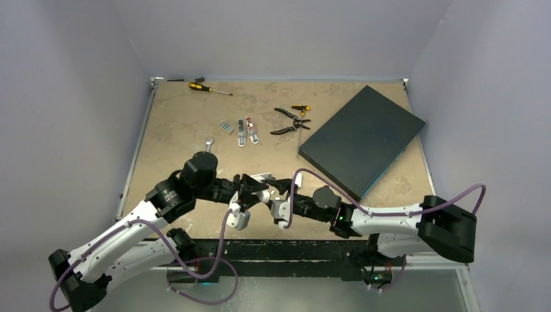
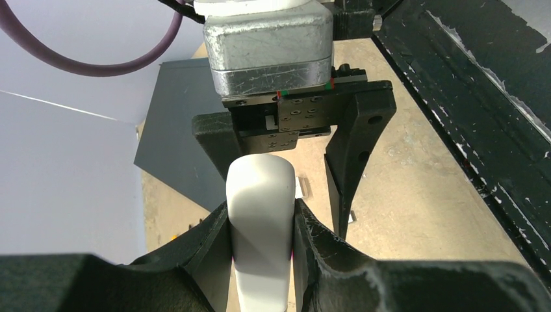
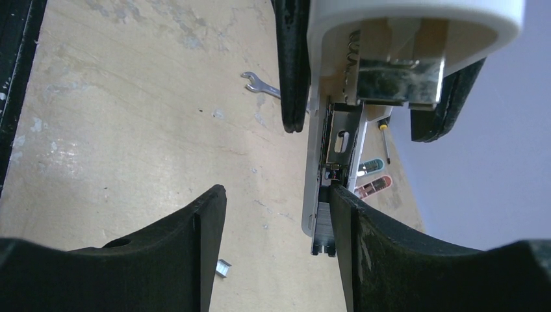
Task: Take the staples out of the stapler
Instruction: Unload the staple at the center of the board.
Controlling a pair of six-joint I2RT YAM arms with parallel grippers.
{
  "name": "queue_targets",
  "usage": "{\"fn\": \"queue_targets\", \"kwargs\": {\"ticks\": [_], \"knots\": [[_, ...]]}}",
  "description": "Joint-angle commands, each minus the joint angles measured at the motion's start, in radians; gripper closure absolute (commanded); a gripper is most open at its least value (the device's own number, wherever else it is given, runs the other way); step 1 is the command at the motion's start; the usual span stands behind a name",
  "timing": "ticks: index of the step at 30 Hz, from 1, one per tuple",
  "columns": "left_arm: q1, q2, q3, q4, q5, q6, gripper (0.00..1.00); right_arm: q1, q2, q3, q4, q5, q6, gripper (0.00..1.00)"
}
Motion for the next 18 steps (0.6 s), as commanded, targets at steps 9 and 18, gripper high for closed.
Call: {"fn": "queue_targets", "kwargs": {"ticks": [9,18], "knots": [[-0.003,-0.014,0.067,0.002,0.024,0.006,1.0,-0.002,-0.017,0.025,-0.069,0.082,0.068,0.4],[-0.002,-0.008,0.067,-0.005,0.0,0.006,1.0,-0.001,-0.061,0.008,-0.129,0.113,0.1,0.42]]}}
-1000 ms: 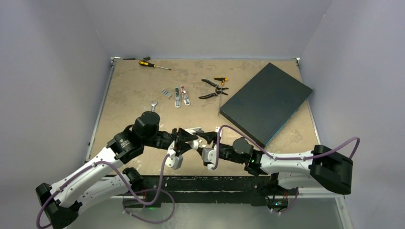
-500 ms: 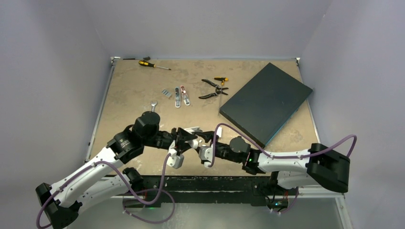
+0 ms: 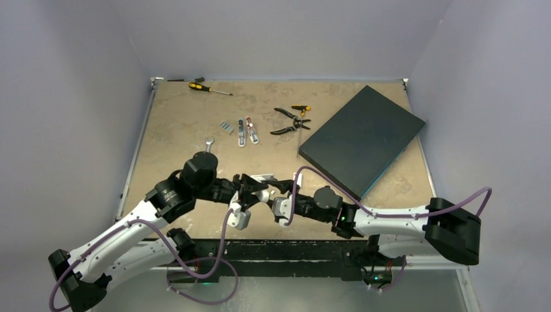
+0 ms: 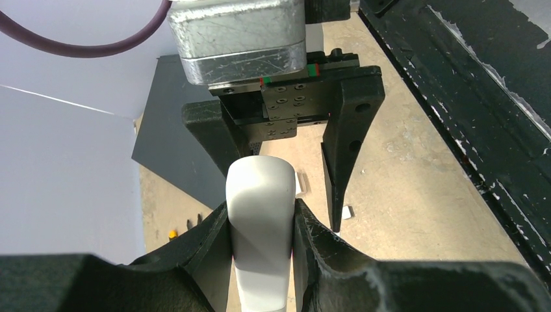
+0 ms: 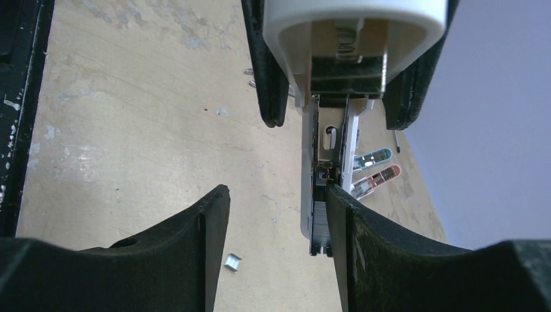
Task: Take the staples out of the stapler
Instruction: Unload the staple at the center of the board.
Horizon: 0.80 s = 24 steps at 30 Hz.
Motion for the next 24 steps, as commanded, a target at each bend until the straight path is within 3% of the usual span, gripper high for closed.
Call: {"fn": "queue_targets", "kwargs": {"ticks": [1,13,24], "knots": [[-0.003,-0.007,0.064,0.011,0.015,0.006,1.0,-0.008,-0.03,-0.004,-0.074,0.08,0.041,0.42],[-0.003,0.016,0.069,-0.006,-0.007,0.002,1.0,-0.007,-0.126,-0.034,-0.113,0.063,0.055,0.43],[-0.003,0.022,0.069,-0.002,0.0,0.002,1.0,-0.007,-0.074,-0.034,0.05,-0.054,0.055,0.41]]}}
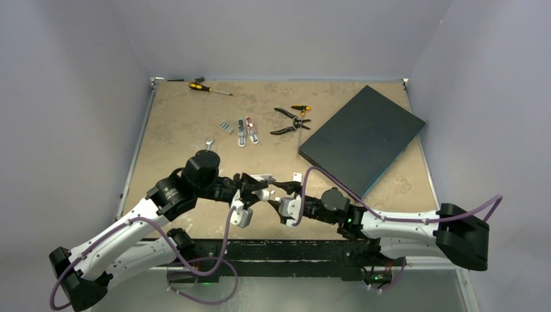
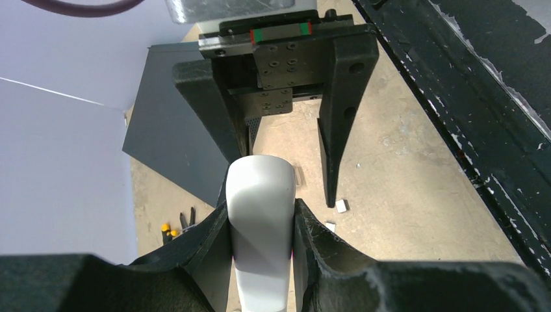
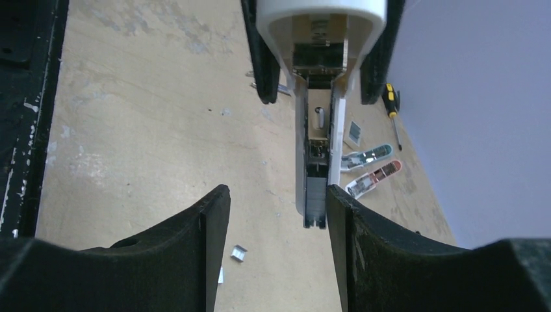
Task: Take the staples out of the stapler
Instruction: Unload the staple at the center of the board.
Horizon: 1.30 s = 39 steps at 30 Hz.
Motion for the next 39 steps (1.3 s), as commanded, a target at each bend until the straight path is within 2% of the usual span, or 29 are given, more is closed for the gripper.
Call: {"fn": "queue_targets", "kwargs": {"ticks": [1,17,39], "knots": [[-0.003,-0.003,0.046,0.034,0.021,0.002,1.0,-0.001,0.05,0.015,0.098,-0.046,0.017,0.41],[-0.002,-0.009,0.042,0.031,0.021,0.002,1.0,0.0,0.145,0.052,0.178,-0.032,0.015,0.41],[-0.002,-0.009,0.04,0.031,0.016,0.007,1.0,0.002,0.118,0.05,0.169,-0.014,-0.002,0.43]]}}
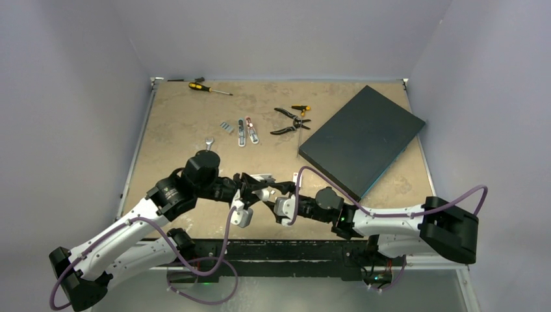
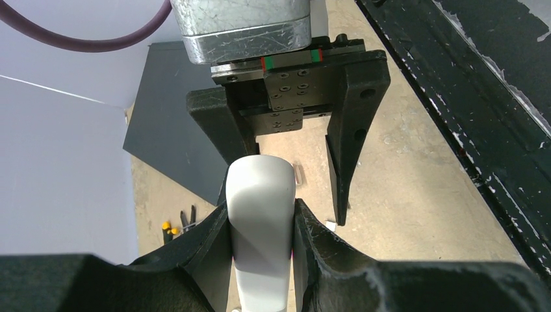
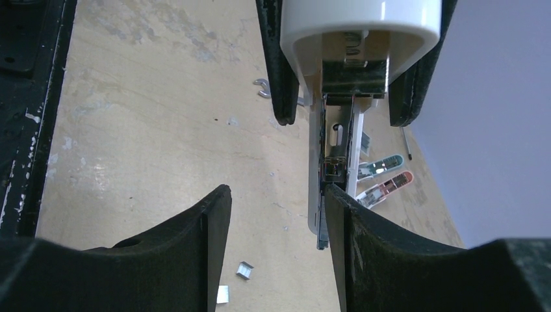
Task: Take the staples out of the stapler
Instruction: Unload the staple at the center of the board.
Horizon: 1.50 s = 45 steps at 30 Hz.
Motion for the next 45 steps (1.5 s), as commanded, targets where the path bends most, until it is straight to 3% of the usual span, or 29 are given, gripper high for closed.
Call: {"fn": "queue_targets", "kwargs": {"ticks": [1,24,45], "knots": [[-0.003,-0.007,0.04,0.033,0.023,0.007,1.0,0.002,-0.011,0.034,0.043,0.023,-0.012,0.43],[-0.002,-0.005,0.039,0.034,0.043,0.005,1.0,0.002,0.081,0.087,0.07,0.017,-0.029,0.41],[-0.003,-0.018,0.039,0.025,0.012,0.004,1.0,0.001,0.108,0.104,-0.066,0.148,0.054,0.42]]}}
